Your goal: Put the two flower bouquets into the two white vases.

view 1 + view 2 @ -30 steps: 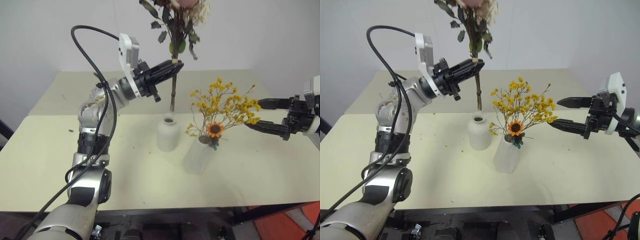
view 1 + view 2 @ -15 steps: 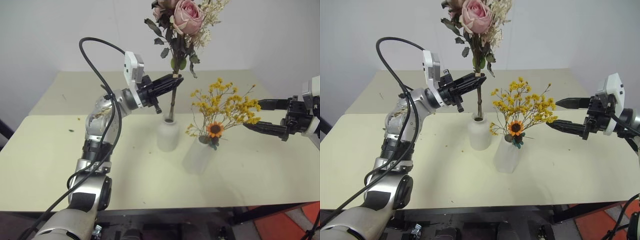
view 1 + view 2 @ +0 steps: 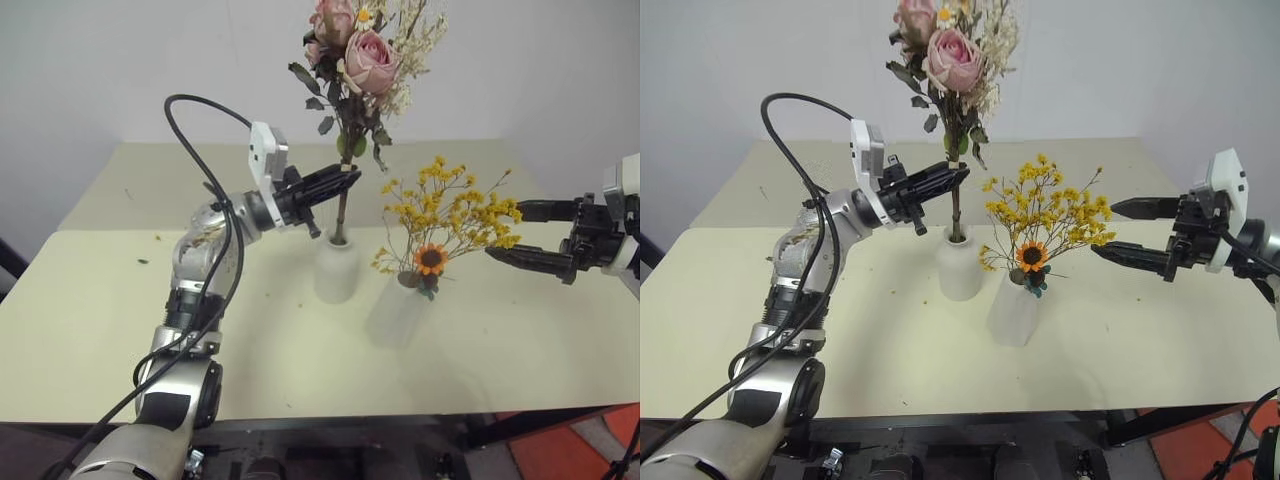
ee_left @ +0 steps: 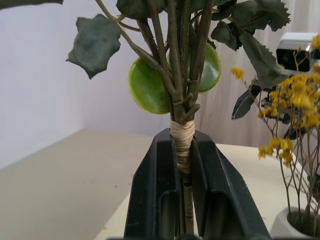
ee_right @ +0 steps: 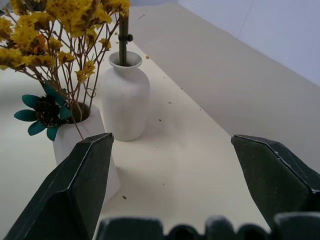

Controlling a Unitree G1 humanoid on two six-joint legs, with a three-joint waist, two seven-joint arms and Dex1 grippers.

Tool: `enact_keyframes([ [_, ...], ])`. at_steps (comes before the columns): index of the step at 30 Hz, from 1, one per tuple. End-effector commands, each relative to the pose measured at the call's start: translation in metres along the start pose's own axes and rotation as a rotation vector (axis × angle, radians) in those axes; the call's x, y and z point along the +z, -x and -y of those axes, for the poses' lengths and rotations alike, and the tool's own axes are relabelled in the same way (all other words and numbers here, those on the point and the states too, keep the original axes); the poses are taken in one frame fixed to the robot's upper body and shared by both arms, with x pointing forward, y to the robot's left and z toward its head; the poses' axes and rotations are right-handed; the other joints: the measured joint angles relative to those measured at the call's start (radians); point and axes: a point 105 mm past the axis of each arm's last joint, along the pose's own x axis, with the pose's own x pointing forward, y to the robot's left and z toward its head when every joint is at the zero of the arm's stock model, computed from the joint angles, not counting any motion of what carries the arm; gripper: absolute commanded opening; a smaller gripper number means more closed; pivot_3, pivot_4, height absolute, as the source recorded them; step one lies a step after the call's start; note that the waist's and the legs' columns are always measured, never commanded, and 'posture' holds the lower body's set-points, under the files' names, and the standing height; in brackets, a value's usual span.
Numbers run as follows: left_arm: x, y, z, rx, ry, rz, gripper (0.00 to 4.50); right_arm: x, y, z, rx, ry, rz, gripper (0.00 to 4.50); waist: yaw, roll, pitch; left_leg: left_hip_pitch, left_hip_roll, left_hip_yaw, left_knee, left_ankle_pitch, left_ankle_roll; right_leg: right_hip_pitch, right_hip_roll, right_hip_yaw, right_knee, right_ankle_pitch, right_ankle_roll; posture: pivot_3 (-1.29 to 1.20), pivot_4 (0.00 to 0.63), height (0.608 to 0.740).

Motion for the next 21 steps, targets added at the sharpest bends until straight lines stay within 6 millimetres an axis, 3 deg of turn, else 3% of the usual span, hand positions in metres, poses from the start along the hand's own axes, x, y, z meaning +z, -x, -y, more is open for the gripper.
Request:
enact_keyframes([
  [1,0.007,0.0,0.002,-0.001,-0.05,0.015,0.1,0.015,0.006,0.001,-0.022,0.04,0.051,4.45,0.001,0.0,0.0,0.0,0.0,0.0,0.0,0.0,0.0,0.0,0.0,0.0,0.0,0.0,0.0,0.0,0.15,0.74],
  [21,-0.024,0.01,0.009,0.024,-0.009,-0.045,0.1,0.015,0.006,-0.001,-0.025,0.043,0.062,4.45,0.0,0.0,0.0,0.0,0.0,0.0,0.0,0.0,0.0,0.0,0.0,0.0,0.0,0.0,0.0,0.0,0.15,0.74],
])
